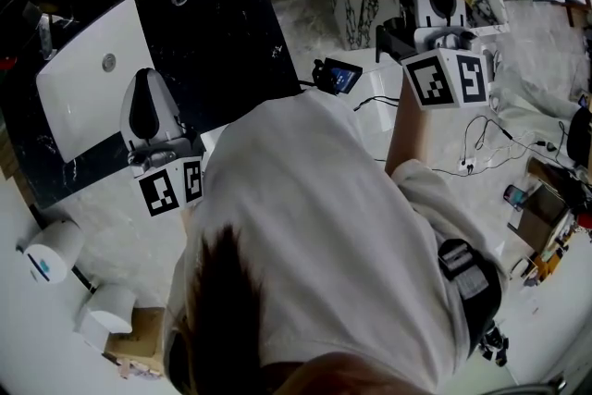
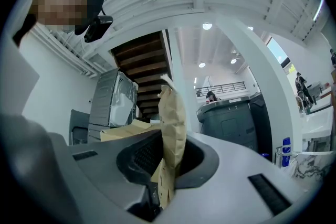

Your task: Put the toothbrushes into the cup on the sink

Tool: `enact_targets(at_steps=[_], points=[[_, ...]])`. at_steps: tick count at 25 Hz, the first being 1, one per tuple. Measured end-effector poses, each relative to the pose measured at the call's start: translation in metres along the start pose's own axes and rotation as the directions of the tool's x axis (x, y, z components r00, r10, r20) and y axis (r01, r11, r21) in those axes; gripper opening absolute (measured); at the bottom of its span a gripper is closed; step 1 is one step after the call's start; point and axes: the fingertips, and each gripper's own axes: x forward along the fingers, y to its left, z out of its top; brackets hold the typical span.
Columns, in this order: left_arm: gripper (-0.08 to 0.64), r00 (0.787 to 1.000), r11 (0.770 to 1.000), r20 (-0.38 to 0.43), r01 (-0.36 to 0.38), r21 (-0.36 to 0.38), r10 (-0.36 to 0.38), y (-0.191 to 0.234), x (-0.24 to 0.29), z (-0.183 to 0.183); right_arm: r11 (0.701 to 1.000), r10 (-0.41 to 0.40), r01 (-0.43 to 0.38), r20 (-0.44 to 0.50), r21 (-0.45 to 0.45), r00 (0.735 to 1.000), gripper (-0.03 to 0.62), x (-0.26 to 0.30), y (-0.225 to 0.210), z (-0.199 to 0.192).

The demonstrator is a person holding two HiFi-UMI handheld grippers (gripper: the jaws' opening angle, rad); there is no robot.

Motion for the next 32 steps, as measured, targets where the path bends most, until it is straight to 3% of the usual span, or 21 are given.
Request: enact_targets(at_steps=[10, 22, 32], points=[[0.017, 0.998, 0.998, -0.029, 0.055, -0.032, -0.056, -0.005, 0.002, -0.005, 1.0, 0.022, -0.022, 0.009, -0.001, 1.0, 0.043, 0.013, 0.005, 0.005], [0.017, 1.0, 0.994, -0.026, 0.009, -0.111, -0.012, 0.008, 0.006, -0.014, 0.999, 0.049, -0.049, 0.016, 0.003, 0.999, 0.043, 0.037, 0.015, 0.011], [0.017, 0.999, 0.991, -0.037, -0.004, -0.135, -0.001, 0.016, 0.013, -0.022, 0.995, 0.097, -0.096, 0.045, -0.011, 0.994, 0.043, 0.068, 0.03, 0.021]])
